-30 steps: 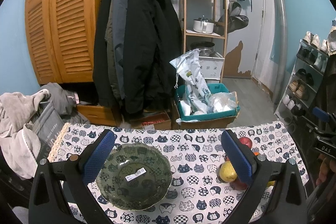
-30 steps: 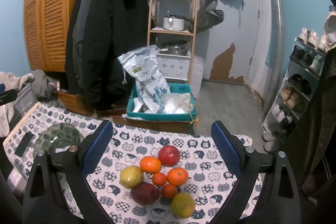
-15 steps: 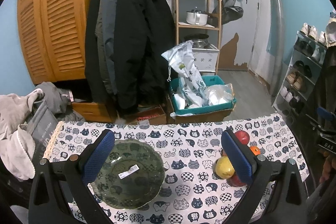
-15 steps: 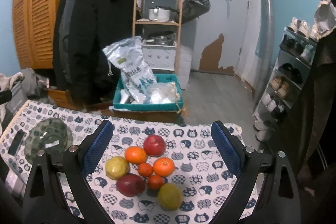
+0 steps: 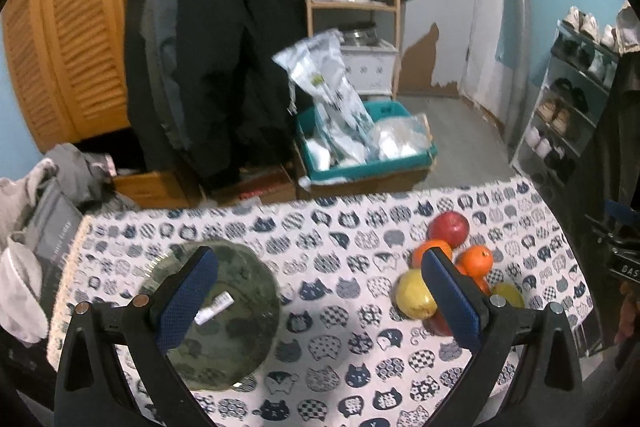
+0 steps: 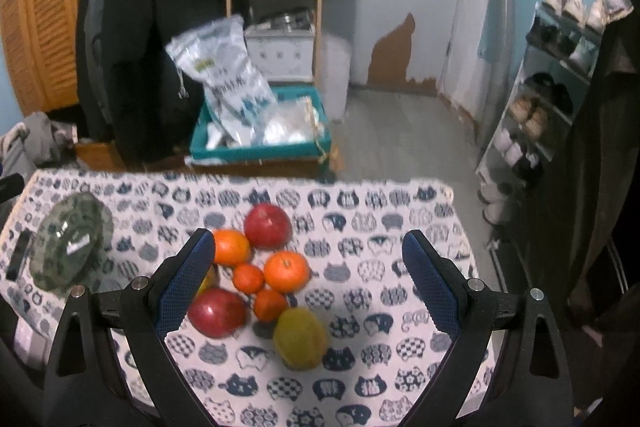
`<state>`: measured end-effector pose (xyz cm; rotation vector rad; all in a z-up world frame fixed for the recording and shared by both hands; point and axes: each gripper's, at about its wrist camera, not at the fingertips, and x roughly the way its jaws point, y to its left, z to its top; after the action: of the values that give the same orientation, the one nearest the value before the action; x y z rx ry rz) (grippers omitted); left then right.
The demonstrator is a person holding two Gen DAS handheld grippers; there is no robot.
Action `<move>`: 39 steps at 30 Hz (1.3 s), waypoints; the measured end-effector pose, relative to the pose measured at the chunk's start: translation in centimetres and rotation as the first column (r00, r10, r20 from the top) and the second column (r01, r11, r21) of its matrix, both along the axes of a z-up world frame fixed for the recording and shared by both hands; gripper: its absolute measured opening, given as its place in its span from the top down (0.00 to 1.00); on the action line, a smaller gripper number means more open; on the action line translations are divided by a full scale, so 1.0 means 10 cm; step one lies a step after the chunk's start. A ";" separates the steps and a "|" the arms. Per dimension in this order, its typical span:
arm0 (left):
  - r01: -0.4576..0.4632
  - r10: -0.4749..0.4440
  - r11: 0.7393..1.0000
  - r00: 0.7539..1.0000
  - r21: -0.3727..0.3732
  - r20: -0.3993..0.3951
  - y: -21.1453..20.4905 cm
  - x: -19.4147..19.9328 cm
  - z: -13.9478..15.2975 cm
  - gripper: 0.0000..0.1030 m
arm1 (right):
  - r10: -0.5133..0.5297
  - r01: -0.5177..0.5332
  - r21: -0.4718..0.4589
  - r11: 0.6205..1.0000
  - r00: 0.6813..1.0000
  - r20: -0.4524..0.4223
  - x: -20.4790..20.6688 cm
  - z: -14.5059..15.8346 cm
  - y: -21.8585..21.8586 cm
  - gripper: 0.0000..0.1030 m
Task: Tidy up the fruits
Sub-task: 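Grasp the large green mango with the right tool while the left grasps the yellow pear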
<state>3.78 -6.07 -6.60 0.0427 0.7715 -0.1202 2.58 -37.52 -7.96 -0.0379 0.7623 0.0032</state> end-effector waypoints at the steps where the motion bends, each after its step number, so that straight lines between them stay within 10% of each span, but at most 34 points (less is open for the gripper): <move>1: 0.003 -0.003 1.000 1.000 -0.003 -0.015 -0.02 0.01 -0.05 0.01 | 0.001 -0.001 0.006 1.000 1.000 -0.021 0.02 -0.06 -0.03 0.10; 28: 0.033 -0.031 0.999 0.910 -0.002 -0.413 -0.49 0.44 -1.51 0.01 | 0.053 -0.025 0.063 0.998 0.873 -0.486 0.37 -1.68 -0.05 0.10; 39: 0.042 -0.063 0.997 0.890 -0.058 -0.451 -0.66 0.59 -1.63 0.01 | 0.075 -0.045 0.069 0.997 0.835 -0.545 0.43 -2.00 0.00 0.34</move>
<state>9.71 -12.68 -22.87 -0.0106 1.2365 -0.2042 6.87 -37.52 -27.97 -0.0090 1.3398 0.0990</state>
